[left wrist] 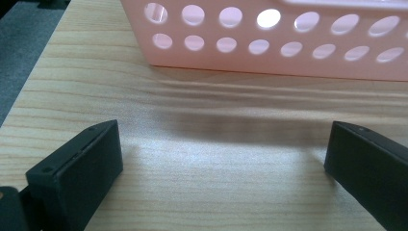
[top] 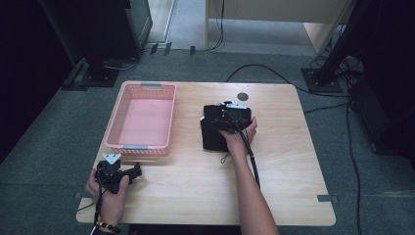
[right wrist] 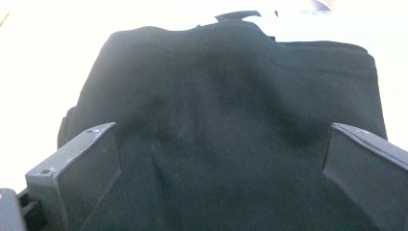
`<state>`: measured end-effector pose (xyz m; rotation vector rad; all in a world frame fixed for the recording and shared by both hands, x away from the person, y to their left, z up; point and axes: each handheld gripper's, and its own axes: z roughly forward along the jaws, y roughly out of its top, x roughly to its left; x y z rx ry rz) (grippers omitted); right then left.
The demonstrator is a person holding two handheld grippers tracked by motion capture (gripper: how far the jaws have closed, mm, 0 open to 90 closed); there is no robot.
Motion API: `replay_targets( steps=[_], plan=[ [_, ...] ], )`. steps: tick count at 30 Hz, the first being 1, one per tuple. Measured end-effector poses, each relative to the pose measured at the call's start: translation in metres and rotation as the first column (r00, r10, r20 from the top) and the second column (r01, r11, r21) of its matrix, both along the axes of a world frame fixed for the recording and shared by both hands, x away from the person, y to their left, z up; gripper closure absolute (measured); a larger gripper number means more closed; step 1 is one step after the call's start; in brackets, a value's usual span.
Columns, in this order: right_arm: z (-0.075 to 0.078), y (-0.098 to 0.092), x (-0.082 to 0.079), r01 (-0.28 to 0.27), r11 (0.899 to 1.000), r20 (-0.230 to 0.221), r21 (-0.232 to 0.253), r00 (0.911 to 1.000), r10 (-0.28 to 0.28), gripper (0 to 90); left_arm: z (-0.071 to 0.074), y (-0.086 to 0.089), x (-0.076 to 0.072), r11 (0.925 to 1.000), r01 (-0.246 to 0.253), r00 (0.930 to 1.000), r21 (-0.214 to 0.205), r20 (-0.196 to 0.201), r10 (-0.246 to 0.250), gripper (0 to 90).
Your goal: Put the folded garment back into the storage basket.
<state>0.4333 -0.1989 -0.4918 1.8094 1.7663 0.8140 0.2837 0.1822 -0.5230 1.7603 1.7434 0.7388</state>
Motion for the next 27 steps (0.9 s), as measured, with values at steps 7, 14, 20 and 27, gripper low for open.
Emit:
replay_targets(
  steps=[7, 14, 20, 27],
  plan=[
    [-0.012, 0.004, 0.008, 0.014, 1.000, 0.002, -0.028, 0.9999, -0.013, 0.0, 0.000, 0.000, 0.000, 1.0000, 0.000, 1.0000, 0.000, 0.000, 0.000, 0.0],
    [-0.033, 0.006, 0.005, 0.024, 0.999, 0.046, -0.047, 0.9987, -0.021, 0.0, 0.000, 0.000, 0.000, 1.0000, 0.000, 1.0000, 0.001, 0.000, 0.000, 0.0],
    [-0.033, 0.006, 0.005, 0.020, 0.999, 0.044, -0.044, 0.9989, -0.018, 0.0, 0.000, 0.000, 0.000, 1.0000, 0.000, 1.0000, 0.001, 0.000, 0.000, 0.0],
    [-0.032, 0.000, 0.001, 0.027, 0.998, 0.090, -0.049, 0.9957, -0.022, 33.5, 0.000, 0.000, 0.000, 1.0000, 0.000, 1.0000, 0.001, 0.000, 0.000, 0.0]
  ],
)
